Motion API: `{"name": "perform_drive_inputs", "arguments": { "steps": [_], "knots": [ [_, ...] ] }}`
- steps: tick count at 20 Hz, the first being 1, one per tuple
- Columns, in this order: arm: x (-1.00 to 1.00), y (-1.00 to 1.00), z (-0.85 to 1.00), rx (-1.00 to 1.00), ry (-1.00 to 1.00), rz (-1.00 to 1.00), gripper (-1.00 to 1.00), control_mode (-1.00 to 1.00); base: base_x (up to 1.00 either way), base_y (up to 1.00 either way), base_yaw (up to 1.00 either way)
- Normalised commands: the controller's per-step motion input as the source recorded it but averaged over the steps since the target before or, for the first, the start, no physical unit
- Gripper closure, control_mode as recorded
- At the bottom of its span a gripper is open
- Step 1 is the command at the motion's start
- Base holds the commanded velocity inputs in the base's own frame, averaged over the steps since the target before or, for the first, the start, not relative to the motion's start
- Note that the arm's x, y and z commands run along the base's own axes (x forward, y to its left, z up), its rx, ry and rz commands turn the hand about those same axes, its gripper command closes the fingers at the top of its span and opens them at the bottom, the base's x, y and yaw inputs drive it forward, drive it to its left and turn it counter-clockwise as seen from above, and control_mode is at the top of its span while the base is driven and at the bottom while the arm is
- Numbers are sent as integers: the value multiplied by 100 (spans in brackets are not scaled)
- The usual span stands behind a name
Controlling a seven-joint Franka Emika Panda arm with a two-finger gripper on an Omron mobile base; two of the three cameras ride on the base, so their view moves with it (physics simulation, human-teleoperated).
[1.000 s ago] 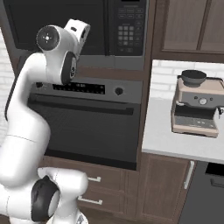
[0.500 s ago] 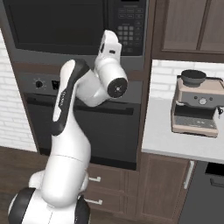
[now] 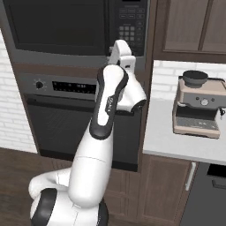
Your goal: Pick the lemon from the sink and place it in the bowl. Then pick the bowl and place it in the microwave. Then close the microwave door and press the start button.
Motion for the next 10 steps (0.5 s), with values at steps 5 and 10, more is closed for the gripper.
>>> {"name": "perform_drive_inputs", "arguments": {
  "steps": [5,10],
  "knots": [
    [0,-33,32,0,-5,0,100,-100,0,0,0],
    [-2,-33,7,0,-2,0,100,-100,0,0,0]
  ]
}}
